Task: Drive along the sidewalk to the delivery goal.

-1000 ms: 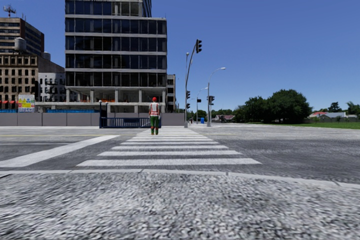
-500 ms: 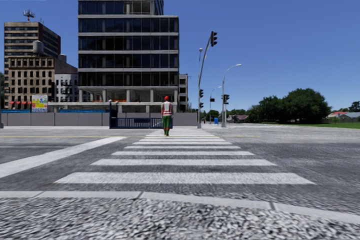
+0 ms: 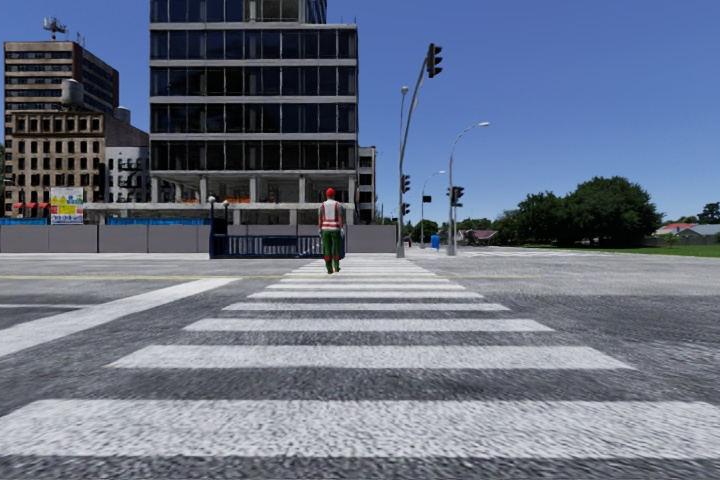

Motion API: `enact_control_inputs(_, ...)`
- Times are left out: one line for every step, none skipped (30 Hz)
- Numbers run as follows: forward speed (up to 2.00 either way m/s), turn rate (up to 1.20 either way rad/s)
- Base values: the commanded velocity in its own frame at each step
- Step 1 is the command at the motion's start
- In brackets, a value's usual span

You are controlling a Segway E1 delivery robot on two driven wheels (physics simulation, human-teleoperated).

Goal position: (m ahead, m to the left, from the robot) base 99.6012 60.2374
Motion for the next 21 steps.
enact_control_inputs(2.00, 0.00)
enact_control_inputs(2.00, 0.00)
enact_control_inputs(2.00, 0.00)
enact_control_inputs(2.00, 0.00)
enact_control_inputs(2.00, 0.00)
enact_control_inputs(2.00, 0.00)
enact_control_inputs(2.00, 0.00)
enact_control_inputs(2.00, 0.00)
enact_control_inputs(2.00, 0.00)
enact_control_inputs(2.00, 0.00)
enact_control_inputs(2.00, 0.00)
enact_control_inputs(2.00, 0.00)
enact_control_inputs(2.00, 0.00)
enact_control_inputs(2.00, 0.00)
enact_control_inputs(2.00, 0.00)
enact_control_inputs(2.00, 0.00)
enact_control_inputs(2.00, 0.00)
enact_control_inputs(2.00, 0.00)
enact_control_inputs(2.00, 0.00)
enact_control_inputs(2.00, 0.00)
enact_control_inputs(2.00, 0.00)
